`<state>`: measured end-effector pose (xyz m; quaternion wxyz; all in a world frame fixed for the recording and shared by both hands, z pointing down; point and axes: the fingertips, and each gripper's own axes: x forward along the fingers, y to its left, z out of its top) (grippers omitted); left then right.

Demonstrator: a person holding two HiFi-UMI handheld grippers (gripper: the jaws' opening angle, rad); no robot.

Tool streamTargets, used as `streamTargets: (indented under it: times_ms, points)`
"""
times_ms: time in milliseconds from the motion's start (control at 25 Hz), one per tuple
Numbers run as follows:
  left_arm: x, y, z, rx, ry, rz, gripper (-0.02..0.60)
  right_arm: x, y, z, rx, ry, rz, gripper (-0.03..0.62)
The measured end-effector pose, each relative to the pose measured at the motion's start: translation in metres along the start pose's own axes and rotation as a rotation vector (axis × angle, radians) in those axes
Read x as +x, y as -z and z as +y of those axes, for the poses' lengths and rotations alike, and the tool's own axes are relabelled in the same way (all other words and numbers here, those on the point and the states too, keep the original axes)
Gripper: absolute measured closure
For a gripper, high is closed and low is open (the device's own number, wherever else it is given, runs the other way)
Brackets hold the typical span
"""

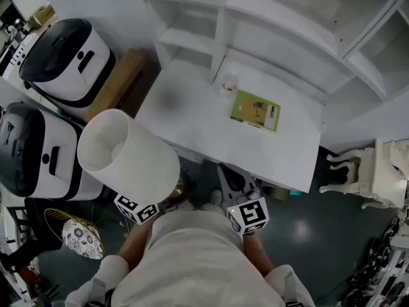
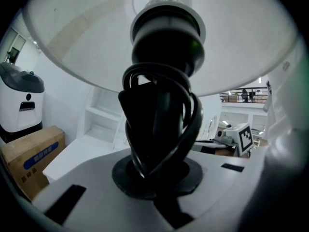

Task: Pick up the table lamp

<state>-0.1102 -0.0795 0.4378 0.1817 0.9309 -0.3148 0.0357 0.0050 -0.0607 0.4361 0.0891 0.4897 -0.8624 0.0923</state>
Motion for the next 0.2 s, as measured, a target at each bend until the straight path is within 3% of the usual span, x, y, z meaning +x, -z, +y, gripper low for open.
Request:
streamTargets:
  times_ms: [200]
  points:
    - [0.006,-0.009,0.013,0.020,-0.012,-0.026,0.555,0.001,0.008,-0.004,-0.013,0.024,-0.007,0.583]
